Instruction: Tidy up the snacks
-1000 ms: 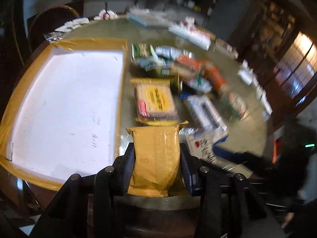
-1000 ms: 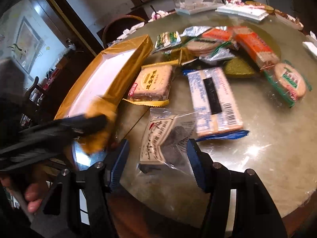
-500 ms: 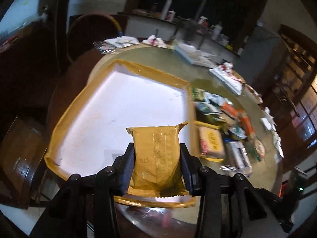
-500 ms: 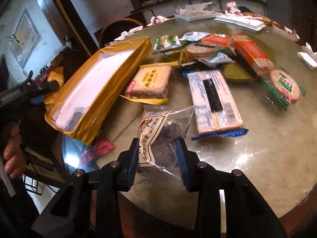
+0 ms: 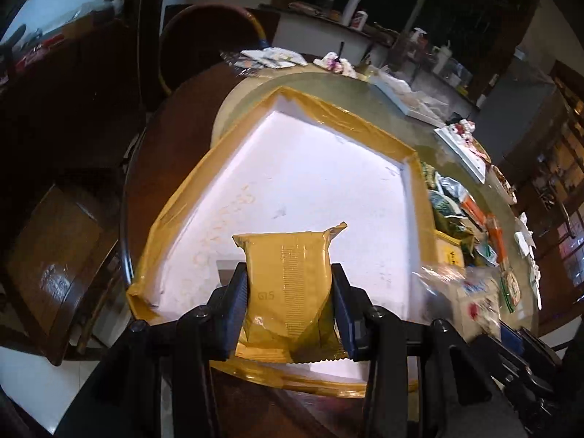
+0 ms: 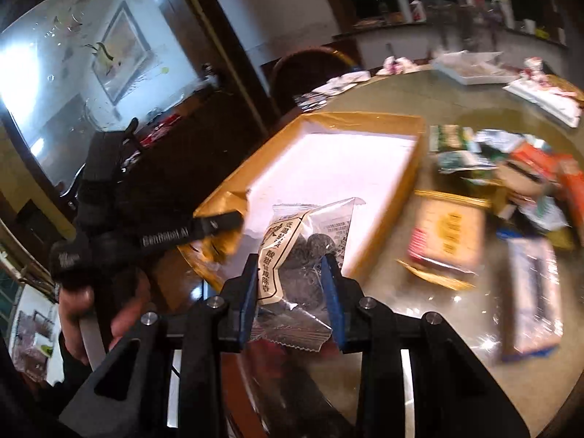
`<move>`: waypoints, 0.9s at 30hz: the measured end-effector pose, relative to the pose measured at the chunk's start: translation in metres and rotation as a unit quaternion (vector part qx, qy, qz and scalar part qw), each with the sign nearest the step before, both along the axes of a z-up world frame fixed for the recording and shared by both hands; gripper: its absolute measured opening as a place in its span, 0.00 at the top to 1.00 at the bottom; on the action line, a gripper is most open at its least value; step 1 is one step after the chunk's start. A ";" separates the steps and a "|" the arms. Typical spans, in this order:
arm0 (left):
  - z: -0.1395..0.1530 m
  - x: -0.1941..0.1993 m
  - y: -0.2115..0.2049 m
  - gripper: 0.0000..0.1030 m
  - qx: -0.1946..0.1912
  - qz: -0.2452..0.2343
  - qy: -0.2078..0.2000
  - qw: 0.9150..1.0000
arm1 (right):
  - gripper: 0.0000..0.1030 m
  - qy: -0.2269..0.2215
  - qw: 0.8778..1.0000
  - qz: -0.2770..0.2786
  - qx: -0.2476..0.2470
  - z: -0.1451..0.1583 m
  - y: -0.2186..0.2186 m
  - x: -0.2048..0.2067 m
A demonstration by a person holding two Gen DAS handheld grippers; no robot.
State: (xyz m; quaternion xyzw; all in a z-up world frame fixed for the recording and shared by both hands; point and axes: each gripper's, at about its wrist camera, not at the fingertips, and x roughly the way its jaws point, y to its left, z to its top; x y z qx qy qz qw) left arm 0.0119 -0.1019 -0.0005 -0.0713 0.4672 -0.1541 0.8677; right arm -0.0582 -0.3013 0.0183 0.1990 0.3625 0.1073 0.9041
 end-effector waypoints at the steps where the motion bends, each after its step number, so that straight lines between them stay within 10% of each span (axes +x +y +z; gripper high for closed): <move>1: -0.002 0.002 0.001 0.59 0.000 0.002 0.005 1.000 | 0.66 0.004 1.000 0.007 0.001 -0.004 0.006 0.010; 12: -0.016 0.009 0.005 0.49 -0.018 0.006 0.024 1.000 | 0.62 0.035 0.999 -0.008 0.009 -0.028 0.011 0.042; 17: 0.007 -0.011 -0.006 0.21 -0.016 -0.010 -0.029 0.999 | 0.27 -0.036 0.998 -0.044 0.031 -0.003 -0.019 -0.005; 27: 0.034 -0.045 -0.093 0.21 -0.014 -0.124 -0.051 0.991 | 0.22 -0.032 0.982 -0.187 0.009 -0.011 -0.126 -0.101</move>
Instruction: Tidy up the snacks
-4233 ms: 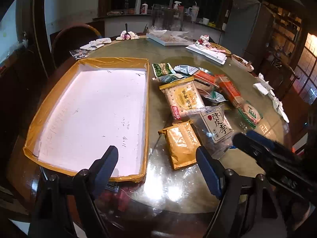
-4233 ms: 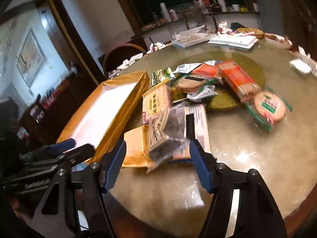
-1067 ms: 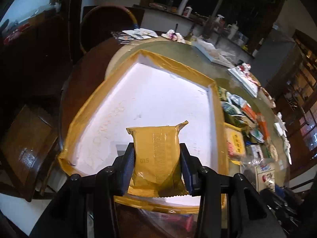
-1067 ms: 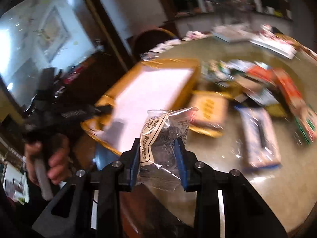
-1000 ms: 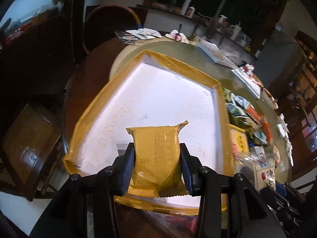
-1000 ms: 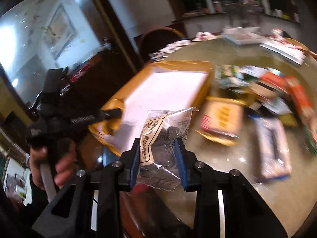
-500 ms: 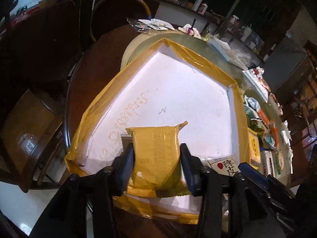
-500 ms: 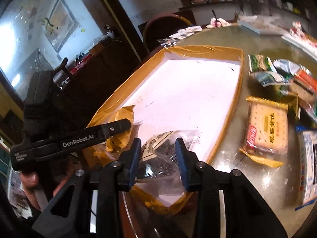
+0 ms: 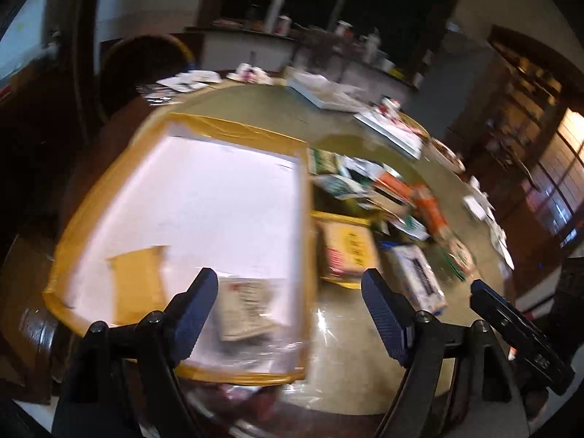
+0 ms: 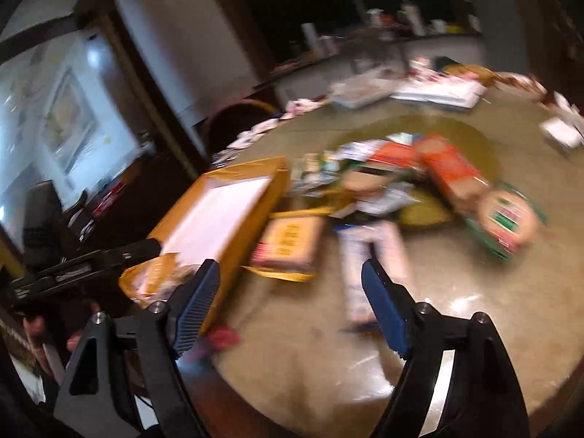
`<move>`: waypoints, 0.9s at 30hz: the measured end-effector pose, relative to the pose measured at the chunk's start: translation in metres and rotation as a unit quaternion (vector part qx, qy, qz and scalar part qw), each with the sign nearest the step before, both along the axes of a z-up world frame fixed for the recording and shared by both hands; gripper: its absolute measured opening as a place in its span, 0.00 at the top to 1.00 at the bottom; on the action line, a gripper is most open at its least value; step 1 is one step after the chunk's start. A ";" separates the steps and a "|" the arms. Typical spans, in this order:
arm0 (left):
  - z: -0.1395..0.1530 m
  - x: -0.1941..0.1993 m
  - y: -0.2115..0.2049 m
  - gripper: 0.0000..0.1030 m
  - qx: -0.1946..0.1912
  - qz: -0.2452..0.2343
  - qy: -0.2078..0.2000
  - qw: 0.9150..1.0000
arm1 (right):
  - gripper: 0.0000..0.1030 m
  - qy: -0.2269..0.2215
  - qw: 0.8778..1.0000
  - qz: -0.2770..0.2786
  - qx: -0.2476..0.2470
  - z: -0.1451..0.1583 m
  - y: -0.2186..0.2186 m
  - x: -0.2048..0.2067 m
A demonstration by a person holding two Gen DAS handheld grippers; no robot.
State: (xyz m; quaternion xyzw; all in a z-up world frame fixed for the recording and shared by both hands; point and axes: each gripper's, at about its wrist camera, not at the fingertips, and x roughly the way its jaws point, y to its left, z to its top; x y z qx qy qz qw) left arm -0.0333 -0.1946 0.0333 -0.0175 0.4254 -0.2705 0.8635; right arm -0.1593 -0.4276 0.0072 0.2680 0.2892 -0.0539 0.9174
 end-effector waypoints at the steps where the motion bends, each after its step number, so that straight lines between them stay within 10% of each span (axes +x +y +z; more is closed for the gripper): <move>1: -0.001 -0.002 -0.008 0.21 0.004 -0.006 0.004 1.000 | 0.22 0.005 1.000 -0.006 0.006 -0.002 -0.005 -0.005; 13: -0.010 -0.019 -0.054 0.21 0.059 -0.026 0.005 0.998 | 0.30 0.143 0.989 -0.018 -0.009 -0.047 -0.027 0.044; 16: -0.012 -0.018 -0.059 0.21 0.067 -0.028 0.004 0.997 | 0.46 0.156 0.987 -0.029 -0.035 -0.055 -0.022 0.046; 27: -0.036 0.026 -0.120 0.21 0.123 -0.078 0.053 0.988 | 0.49 0.133 0.990 -0.030 0.020 -0.058 -0.034 -0.009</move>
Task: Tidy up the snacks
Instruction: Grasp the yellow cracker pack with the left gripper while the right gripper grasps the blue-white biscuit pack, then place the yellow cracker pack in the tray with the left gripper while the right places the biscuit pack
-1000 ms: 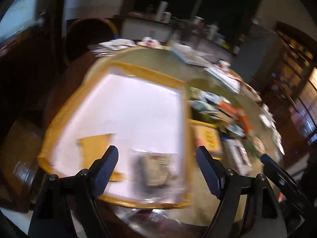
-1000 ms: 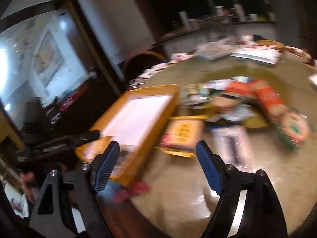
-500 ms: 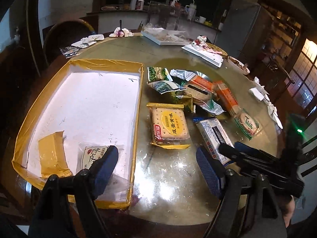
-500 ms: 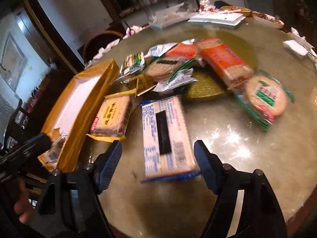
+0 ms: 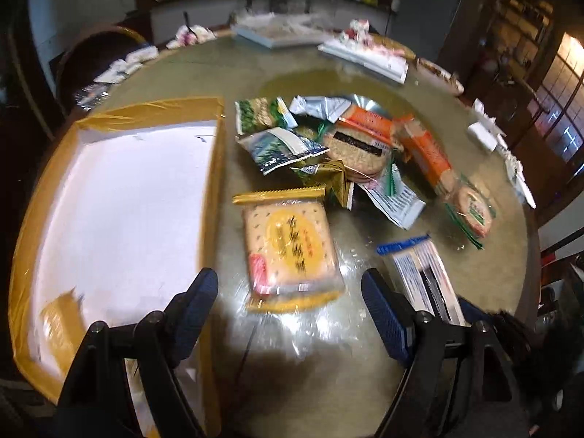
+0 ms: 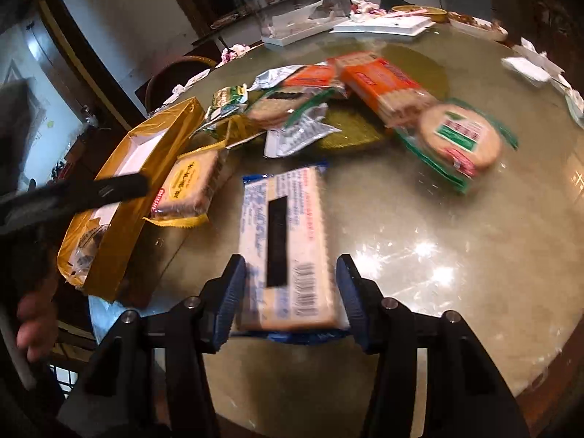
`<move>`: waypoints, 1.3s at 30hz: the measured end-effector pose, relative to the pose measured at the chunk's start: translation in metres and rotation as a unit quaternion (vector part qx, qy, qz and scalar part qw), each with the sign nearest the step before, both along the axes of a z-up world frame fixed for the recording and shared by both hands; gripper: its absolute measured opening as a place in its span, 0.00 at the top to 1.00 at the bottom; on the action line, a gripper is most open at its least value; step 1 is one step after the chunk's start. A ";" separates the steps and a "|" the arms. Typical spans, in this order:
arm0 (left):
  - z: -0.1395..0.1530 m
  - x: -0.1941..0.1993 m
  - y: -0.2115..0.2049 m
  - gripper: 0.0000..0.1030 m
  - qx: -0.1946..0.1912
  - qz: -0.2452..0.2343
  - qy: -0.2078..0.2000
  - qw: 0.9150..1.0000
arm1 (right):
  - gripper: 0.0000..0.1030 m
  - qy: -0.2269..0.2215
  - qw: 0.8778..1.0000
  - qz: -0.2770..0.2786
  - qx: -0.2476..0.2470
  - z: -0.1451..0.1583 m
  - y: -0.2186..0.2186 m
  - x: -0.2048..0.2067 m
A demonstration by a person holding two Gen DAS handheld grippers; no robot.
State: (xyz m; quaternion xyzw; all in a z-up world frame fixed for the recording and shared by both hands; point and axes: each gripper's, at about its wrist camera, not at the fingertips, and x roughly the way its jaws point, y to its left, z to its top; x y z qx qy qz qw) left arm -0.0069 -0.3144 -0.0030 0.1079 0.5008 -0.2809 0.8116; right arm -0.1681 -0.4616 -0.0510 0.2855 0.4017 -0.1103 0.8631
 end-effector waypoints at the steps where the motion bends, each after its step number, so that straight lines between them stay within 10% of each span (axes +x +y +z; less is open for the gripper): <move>1: -0.007 0.010 -0.007 0.21 0.010 0.005 0.013 1.000 | 0.49 -0.001 1.000 0.001 0.002 0.000 -0.001 -0.002; 13: -0.040 0.026 -0.045 0.31 0.099 0.003 0.022 0.995 | 0.37 -0.017 0.999 0.006 0.034 0.001 -0.004 0.004; 25: 0.002 -0.037 0.032 0.32 -0.038 0.018 0.006 0.999 | 0.36 0.040 0.996 0.001 -0.073 0.003 0.022 0.045; 39: 0.042 -0.039 0.085 0.32 -0.089 0.061 -0.074 0.991 | 0.46 0.033 0.991 -0.005 -0.132 0.021 0.052 0.040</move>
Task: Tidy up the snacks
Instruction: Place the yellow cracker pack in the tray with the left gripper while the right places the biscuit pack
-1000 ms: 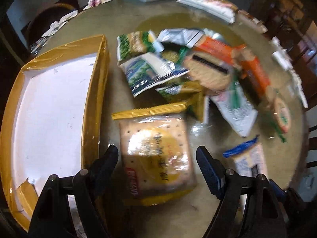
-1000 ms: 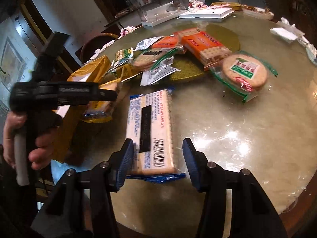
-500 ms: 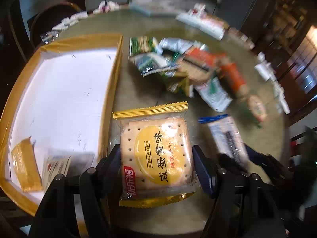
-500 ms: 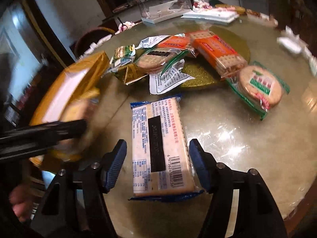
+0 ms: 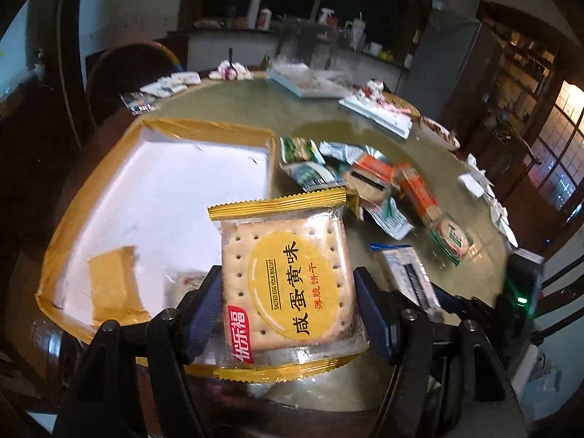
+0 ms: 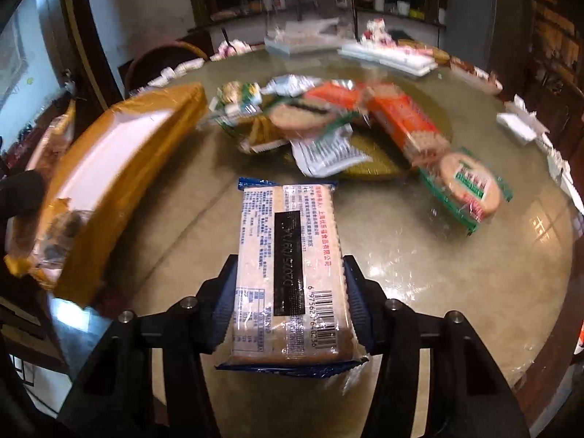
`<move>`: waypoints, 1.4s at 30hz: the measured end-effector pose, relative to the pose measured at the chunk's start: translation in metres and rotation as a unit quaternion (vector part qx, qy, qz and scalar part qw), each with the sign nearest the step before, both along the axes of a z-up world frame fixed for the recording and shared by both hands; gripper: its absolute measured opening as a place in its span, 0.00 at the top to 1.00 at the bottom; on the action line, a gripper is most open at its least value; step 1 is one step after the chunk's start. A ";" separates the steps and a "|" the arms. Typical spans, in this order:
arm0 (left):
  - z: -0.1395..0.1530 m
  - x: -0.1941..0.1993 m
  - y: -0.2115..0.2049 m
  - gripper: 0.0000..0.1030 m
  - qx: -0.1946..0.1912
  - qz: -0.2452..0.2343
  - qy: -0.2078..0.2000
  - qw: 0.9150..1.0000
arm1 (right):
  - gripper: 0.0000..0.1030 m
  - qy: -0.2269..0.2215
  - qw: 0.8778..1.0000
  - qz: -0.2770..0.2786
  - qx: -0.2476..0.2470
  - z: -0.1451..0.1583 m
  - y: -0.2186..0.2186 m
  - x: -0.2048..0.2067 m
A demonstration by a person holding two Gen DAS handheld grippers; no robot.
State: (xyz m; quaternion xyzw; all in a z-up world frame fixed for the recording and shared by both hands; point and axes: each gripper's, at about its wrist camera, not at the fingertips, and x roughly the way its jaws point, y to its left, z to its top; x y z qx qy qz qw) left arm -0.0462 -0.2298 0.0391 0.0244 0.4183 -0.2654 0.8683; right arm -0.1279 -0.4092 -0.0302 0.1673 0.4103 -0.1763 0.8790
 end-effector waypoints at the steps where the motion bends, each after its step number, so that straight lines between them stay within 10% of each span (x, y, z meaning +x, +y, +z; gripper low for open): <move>1: 0.002 0.001 0.004 0.32 -0.002 0.005 -0.007 1.000 | 0.46 -0.010 1.000 0.003 0.004 0.004 0.003 -0.002; 11: 0.016 0.045 0.080 0.32 -0.018 0.115 -0.026 0.993 | 0.46 -0.137 0.983 0.103 0.064 0.060 0.037 0.019; 28: -0.026 0.133 0.105 0.32 0.030 0.138 0.020 0.990 | 0.46 -0.059 0.973 0.191 0.114 0.029 0.092 0.177; 35: -0.049 0.143 0.101 0.31 0.064 0.123 0.054 0.989 | 0.44 -0.031 0.976 0.182 0.118 0.013 0.096 0.188; 42: -0.038 0.133 0.113 0.27 0.015 0.141 0.060 0.988 | 0.35 -0.066 0.973 0.182 0.127 0.029 0.086 0.172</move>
